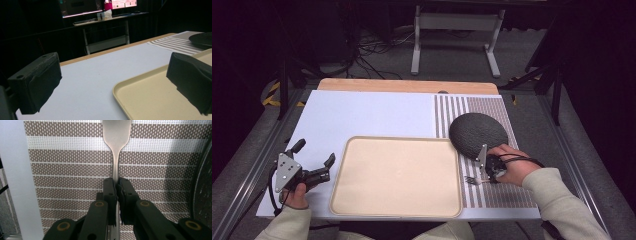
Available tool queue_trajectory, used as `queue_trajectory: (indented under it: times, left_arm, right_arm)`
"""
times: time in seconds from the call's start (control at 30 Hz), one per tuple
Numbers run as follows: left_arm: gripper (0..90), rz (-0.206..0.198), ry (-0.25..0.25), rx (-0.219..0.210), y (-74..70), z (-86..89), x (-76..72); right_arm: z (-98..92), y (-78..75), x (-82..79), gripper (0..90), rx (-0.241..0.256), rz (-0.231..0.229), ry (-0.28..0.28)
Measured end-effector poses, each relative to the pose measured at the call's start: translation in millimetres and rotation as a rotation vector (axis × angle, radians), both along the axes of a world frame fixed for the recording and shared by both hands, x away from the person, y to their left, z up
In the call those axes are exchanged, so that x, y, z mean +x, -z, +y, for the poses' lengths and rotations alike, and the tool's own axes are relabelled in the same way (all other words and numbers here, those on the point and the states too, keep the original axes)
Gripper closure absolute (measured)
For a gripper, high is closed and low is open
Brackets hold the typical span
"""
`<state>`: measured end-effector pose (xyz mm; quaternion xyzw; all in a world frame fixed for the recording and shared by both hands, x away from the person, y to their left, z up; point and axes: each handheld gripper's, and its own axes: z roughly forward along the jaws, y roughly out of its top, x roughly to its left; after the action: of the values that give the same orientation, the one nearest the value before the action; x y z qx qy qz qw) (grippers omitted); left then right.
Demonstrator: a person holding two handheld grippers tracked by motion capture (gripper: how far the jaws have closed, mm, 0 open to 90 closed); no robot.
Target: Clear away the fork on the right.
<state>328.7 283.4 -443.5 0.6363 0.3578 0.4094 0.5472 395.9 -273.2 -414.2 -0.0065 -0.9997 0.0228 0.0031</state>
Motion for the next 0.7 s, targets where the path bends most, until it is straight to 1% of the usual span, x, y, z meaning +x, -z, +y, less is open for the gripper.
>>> queue_trajectory:
  times: [0.1,0.2,0.33,0.47,0.5,0.57,0.63,0.67,0.7]
  left_arm:
    - [0.4,0.002,0.000,0.000,0.1,0.2,0.1]
    - [0.4,0.002,0.000,0.000,0.1,0.2,0.1]
    - [0.4,0.003,0.000,0.000,0.3,0.2,0.3]
    - [0.4,0.003,-0.001,0.000,0.4,0.0,0.4]
    - [0.4,0.002,0.000,-0.003,0.5,-0.4,0.4]
    - [0.4,0.003,0.002,-0.003,0.6,-0.5,0.4]
    - [0.4,0.004,0.001,-0.001,0.6,-0.4,0.5]
    - [0.4,0.004,0.001,-0.001,0.6,-0.4,0.5]
    - [0.4,0.004,0.001,-0.002,0.6,-0.4,0.5]
  right_arm:
    - [-0.1,0.0,0.0,84.6,0.001,0.001,0.001]
    - [0.4,-0.4,-0.2,84.7,-0.009,-0.006,-0.006]
    - [-0.3,-1.6,-1.0,84.8,-0.007,-0.008,0.002]
    - [-2.8,-8.1,-1.4,84.8,0.018,-0.017,0.019]
    - [-2.8,-8.1,-1.4,84.8,0.018,-0.017,0.019]
    - [-4.0,-12.7,-1.4,84.9,0.027,-0.025,0.022]
    - [-4.9,-17.6,-2.3,84.9,0.055,-0.037,0.037]
    - [-4.9,-19.7,-1.9,84.9,0.055,-0.038,0.033]
    - [-4.9,-20.9,-2.3,84.9,0.064,-0.043,0.038]
